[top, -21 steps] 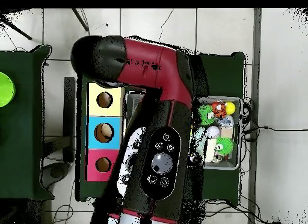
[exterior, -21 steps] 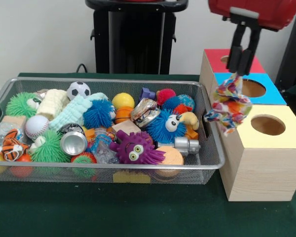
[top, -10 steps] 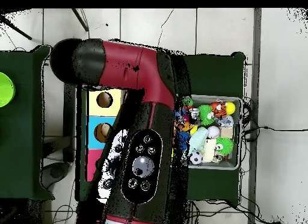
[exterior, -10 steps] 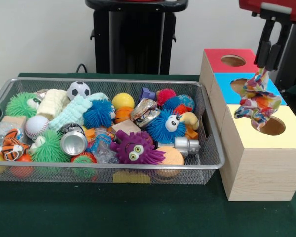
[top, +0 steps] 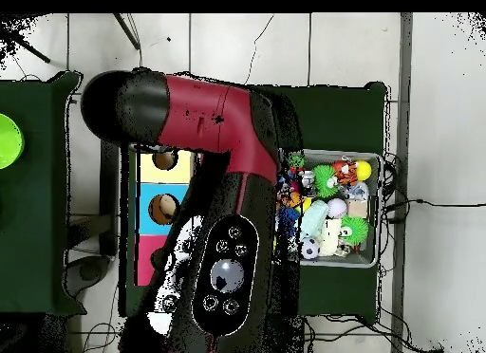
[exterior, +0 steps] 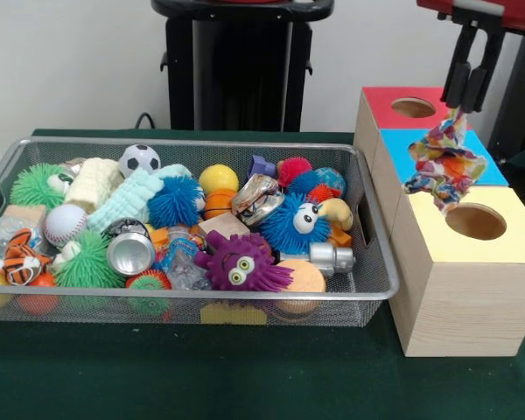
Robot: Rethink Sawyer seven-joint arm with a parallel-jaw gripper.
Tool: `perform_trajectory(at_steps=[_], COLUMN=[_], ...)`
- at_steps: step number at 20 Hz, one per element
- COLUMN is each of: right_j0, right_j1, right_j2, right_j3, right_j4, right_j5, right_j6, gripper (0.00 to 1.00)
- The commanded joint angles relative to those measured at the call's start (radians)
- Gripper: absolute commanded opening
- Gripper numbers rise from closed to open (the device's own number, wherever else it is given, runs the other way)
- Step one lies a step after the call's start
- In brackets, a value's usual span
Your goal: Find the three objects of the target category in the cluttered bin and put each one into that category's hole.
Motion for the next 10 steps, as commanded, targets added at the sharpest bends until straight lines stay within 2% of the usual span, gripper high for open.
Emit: perform_trajectory(at_steps=[1,10], right_j0=[-0.019,0.004], right_j1=[-0.013,0.013], right_j2=[0.057,0.051], right_j3=[0.18,0.164], right_j4=[-0.008,0.004], right_j5=[-0.055,-0.076], right_j6=[0.136,0.206], gripper=[0.0,0.0])
